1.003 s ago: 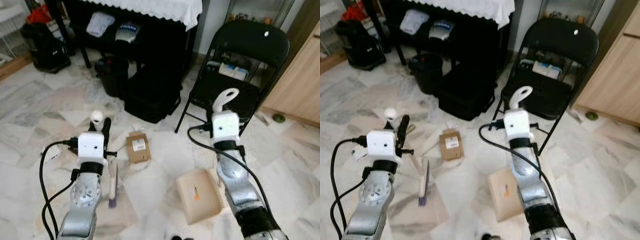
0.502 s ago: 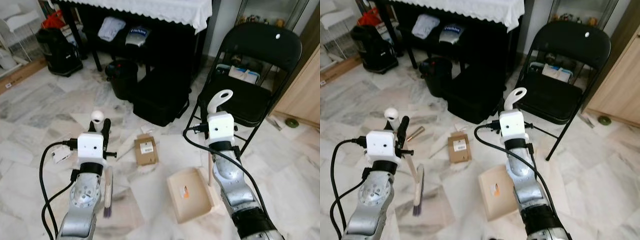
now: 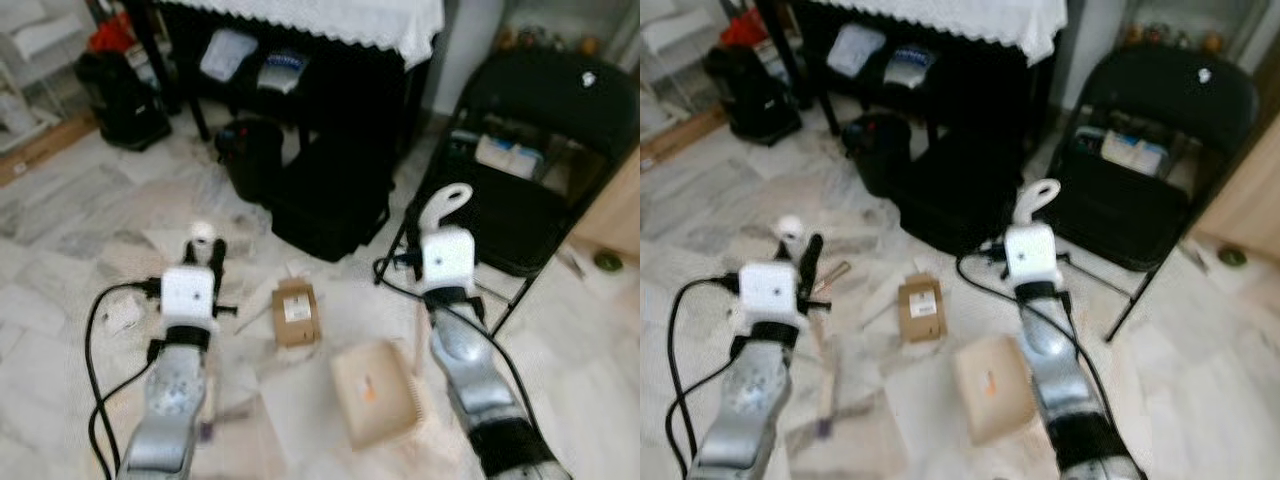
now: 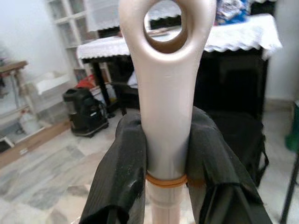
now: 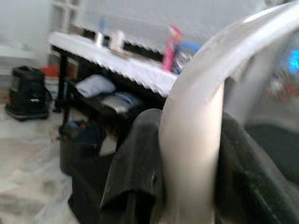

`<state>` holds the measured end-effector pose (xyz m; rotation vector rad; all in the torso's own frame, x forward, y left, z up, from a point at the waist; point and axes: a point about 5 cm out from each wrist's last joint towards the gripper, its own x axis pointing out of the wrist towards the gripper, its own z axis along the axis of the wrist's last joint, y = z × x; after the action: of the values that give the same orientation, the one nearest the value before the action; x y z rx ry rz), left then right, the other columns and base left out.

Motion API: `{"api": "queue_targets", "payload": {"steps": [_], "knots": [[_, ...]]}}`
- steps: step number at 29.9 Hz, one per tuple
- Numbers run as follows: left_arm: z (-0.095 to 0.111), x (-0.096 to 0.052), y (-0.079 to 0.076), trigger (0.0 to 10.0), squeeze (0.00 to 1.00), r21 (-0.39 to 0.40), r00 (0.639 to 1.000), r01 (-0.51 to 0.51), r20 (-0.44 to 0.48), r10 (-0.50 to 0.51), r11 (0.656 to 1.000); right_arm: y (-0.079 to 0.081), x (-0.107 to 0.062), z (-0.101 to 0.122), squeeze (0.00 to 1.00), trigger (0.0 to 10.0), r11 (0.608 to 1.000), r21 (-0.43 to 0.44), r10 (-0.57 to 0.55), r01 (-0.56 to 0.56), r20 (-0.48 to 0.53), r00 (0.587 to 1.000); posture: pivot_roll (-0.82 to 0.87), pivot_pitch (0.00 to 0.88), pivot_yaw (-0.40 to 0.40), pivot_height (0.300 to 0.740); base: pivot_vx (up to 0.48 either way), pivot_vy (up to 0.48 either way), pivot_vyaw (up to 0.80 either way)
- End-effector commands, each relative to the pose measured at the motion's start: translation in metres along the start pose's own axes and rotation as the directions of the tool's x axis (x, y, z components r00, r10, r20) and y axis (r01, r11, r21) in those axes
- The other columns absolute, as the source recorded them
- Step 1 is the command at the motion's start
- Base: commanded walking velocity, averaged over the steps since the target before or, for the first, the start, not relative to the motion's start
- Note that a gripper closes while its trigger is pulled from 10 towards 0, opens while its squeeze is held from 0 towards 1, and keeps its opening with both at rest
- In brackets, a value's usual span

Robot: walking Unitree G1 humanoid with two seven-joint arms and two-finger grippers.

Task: Sweep floor

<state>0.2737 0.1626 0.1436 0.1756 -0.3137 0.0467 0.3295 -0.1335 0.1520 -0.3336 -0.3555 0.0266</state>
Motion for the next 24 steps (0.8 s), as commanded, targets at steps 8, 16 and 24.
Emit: {"api": "queue_targets", "payload": {"steps": [8, 16, 24], "knots": [[0.0047, 0.0009, 0.0065, 10.0, 0.0, 0.039, 0.999, -0.018, 0.031, 0.017, 0.999, 0.0078, 0.001, 0.0115, 0.0, 10.0, 0.999, 0.042, 0.013, -0.016, 0.057, 0.998, 0.09, 0.121, 0.026, 0.74, 0.355, 0.0, 0.25], [0.0048, 0.0013, 0.006, 10.0, 0.0, 0.036, 0.999, -0.017, 0.032, 0.016, 0.999, 0.0088, 0.0006, 0.0135, 0.0, 10.0, 0.999, 0.032, 0.027, -0.03, 0.075, 0.997, 0.09, 0.122, 0.025, 0.74, 0.35, 0.0, 0.18], [0.0045, 0.0014, 0.0062, 10.0, 0.0, 0.038, 0.999, -0.019, 0.032, 0.018, 0.999, 0.01, 0.0005, 0.0152, 0.0, 10.0, 0.998, 0.06, 0.027, -0.032, 0.084, 0.996, 0.09, 0.122, 0.025, 0.74, 0.349, 0.0, 0.0]]}}
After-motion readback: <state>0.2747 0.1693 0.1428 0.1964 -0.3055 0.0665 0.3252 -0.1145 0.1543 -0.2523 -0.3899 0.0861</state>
